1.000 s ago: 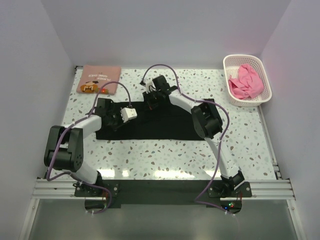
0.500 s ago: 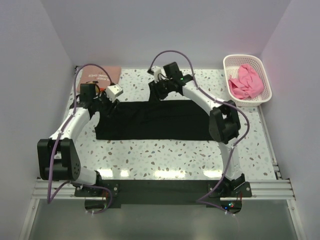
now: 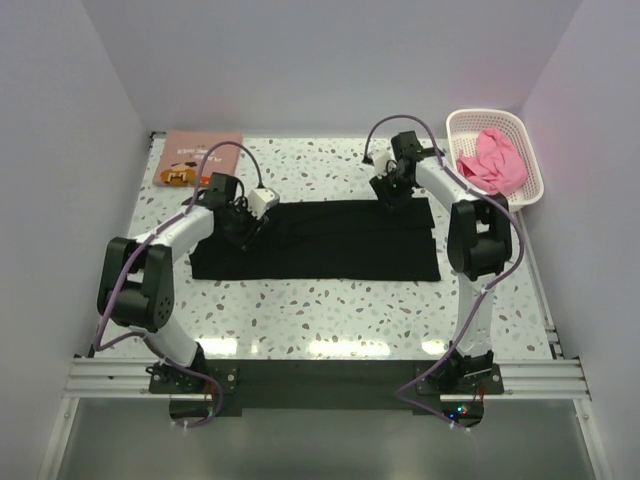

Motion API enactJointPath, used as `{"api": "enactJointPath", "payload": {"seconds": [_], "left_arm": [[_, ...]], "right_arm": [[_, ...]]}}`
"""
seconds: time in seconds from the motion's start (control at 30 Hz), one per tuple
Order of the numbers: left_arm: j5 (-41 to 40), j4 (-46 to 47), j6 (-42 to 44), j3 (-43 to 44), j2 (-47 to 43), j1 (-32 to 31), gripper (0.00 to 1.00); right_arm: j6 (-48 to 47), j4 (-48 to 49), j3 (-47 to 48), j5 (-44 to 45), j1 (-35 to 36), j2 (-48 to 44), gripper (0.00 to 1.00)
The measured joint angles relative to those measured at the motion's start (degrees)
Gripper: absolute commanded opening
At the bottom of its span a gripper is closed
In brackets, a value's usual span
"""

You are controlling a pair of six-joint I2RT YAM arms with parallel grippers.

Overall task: Fold and stack the t-shirts
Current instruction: Fold the tshirt

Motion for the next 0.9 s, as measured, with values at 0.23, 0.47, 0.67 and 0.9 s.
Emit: {"api": "enactJointPath", "payload": {"seconds": [0.23,0.47,0.67,0.9], "left_arm": [[-1.7,-2.7,-1.4,3.0,3.8,-0.3,0.41],[-5.7,-2.4,-3.9,3.2,7.8,-0.4,0.41],[-6.9,-2.2,-5.3,4.4,8.9,-0.9,0.40],[-6.4,-4.1,-4.3,10.9,13.9,-3.1,0.39]], "right_arm": [[-5.2,-0.9,-7.2,4.3,0.7,-0.1,0.34],[-9.3,-1.1,-8.9,6.7,0.7,-0.5,0.33],[-14.5,-4.0,-11.1,6.8,0.8,-1.7,0.30],[-21.0,-10.6,-28.2,3.9,1.0,-12.9,0.31]]}}
